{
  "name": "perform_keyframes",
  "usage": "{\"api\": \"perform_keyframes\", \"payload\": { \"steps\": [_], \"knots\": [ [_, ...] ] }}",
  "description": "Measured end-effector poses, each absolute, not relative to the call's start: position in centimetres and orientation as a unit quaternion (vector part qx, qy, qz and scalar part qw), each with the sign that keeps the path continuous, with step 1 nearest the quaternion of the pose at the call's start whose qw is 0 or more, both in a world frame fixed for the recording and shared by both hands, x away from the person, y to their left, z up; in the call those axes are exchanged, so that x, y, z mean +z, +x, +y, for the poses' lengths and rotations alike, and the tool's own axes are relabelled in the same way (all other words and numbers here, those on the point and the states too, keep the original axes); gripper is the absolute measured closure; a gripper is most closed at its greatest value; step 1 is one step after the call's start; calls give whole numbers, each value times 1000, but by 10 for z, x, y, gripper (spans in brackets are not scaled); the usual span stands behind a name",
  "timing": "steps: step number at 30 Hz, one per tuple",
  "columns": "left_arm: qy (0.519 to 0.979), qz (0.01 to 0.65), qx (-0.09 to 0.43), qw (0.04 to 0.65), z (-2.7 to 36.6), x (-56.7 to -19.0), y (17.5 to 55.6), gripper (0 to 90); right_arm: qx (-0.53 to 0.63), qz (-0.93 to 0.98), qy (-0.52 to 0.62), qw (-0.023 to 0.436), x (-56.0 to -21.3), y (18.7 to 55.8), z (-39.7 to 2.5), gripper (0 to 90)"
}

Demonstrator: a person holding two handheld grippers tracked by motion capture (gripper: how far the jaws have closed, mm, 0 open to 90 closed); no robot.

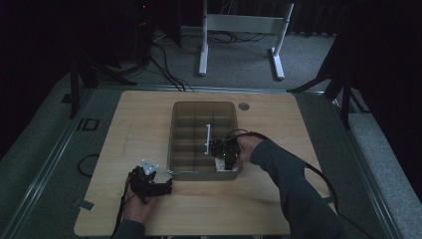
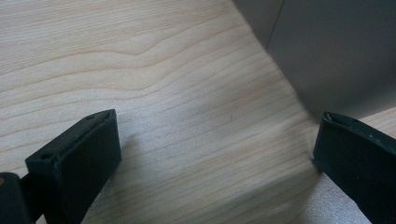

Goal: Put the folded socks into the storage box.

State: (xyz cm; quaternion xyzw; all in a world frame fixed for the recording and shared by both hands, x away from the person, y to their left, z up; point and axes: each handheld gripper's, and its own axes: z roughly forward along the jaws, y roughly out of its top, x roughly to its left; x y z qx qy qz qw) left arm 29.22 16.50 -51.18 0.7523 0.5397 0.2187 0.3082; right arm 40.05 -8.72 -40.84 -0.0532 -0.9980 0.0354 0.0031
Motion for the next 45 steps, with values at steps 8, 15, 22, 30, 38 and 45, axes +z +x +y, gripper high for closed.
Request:
{"api": "perform_keyframes", "payload": {
  "steps": [8, 15, 22, 30, 38, 45],
  "knots": [
    [752, 540, 219, 308, 165, -512, 292, 10, 47, -997, -53, 8, -418, 401, -85, 727],
    [752, 539, 219, 308, 165, -512, 292, 10, 52, -997, -55, 10, -423, 402, -83, 726],
    [753, 539, 219, 308, 165, -512, 292, 10, 54, -997, -56, 13, -427, 403, -82, 721],
    [753, 539, 219, 308, 165, -512, 292, 10, 40, -997, -64, 14, -420, 402, -84, 612],
    [753, 539, 219, 308, 165, -512, 292, 10, 19, -998, -64, -1, -409, 399, -91, 588],
    [753, 539, 219, 308, 165, -512, 292, 10, -7, -998, -63, -7, -393, 396, -97, 638]
  ]
}}
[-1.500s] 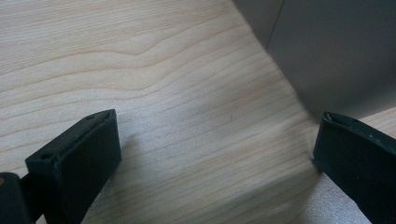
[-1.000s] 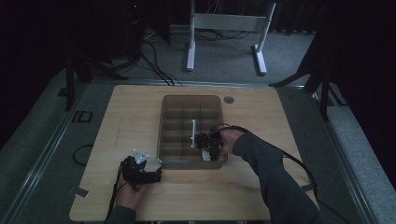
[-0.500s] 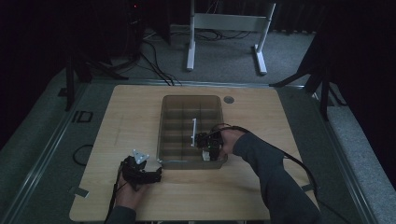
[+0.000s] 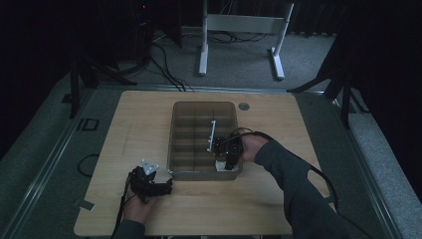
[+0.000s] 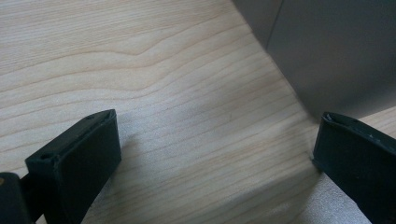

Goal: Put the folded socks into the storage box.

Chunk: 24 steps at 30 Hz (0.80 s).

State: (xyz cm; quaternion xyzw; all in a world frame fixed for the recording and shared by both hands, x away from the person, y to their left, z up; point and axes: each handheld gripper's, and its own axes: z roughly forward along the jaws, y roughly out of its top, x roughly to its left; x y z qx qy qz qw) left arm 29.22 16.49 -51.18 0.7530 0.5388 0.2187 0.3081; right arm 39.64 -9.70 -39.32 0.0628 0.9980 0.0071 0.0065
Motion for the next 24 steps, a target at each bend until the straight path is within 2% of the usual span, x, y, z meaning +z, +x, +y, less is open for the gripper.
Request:
{"api": "perform_keyframes", "payload": {
  "steps": [4, 8, 24],
  "knots": [
    [753, 539, 219, 308, 165, -512, 292, 10, 14, 998, 60, 13, -391, 394, -98, 783],
    [753, 539, 219, 308, 165, -512, 292, 10, 18, 998, 60, 19, -393, 394, -97, 855],
    [753, 539, 219, 308, 165, -512, 292, 10, 3, 998, 69, 4, -408, 396, -96, 876]
  ]
}}
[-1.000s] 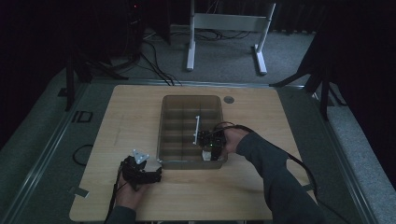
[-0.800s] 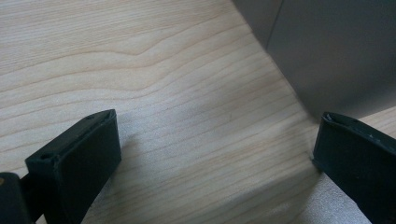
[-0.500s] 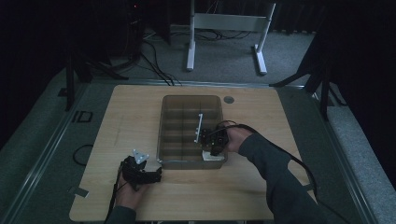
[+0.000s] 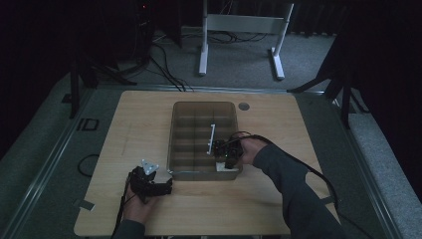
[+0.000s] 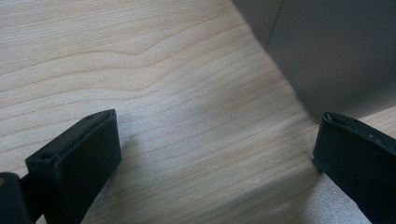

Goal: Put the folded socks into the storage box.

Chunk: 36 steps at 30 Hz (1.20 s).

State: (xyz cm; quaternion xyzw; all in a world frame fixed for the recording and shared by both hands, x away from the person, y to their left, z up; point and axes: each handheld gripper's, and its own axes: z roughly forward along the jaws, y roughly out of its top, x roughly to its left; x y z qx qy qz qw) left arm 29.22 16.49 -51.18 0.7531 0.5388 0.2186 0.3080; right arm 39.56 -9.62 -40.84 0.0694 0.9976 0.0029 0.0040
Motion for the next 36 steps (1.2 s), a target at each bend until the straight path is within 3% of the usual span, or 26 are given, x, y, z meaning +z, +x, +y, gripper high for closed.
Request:
{"api": "perform_keyframes", "payload": {
  "steps": [36],
  "knots": [
    [753, 539, 218, 308, 165, -512, 292, 10, -32, 996, 82, 5, -430, 399, -99, 898]
  ]
}}
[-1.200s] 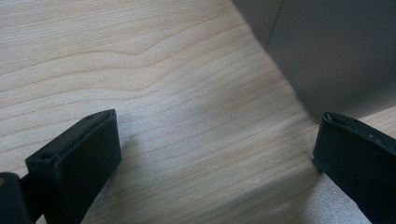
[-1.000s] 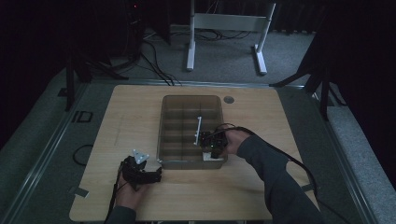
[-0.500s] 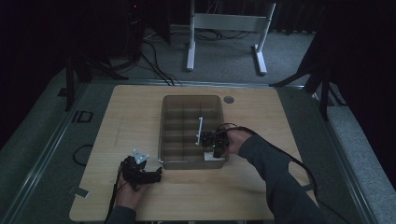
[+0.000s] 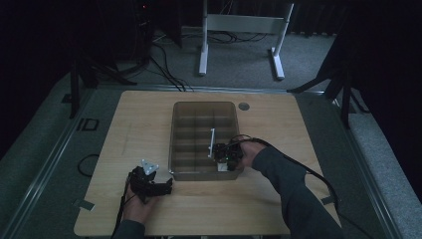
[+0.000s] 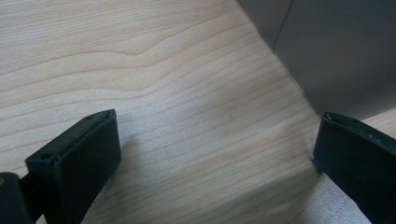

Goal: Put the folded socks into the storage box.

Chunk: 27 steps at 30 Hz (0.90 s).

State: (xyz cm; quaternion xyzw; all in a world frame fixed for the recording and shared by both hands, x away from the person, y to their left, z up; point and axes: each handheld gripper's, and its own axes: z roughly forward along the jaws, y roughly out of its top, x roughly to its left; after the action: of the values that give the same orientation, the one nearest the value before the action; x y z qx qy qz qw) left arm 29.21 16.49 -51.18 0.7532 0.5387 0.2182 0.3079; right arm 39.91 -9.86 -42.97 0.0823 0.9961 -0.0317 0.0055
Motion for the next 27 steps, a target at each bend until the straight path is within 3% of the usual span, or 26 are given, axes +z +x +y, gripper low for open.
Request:
{"api": "perform_keyframes", "payload": {
  "steps": [27],
  "knots": [
    [753, 539, 218, 308, 165, -512, 292, 10, -44, 996, 79, 6, -438, 400, -95, 900]
  ]
}}
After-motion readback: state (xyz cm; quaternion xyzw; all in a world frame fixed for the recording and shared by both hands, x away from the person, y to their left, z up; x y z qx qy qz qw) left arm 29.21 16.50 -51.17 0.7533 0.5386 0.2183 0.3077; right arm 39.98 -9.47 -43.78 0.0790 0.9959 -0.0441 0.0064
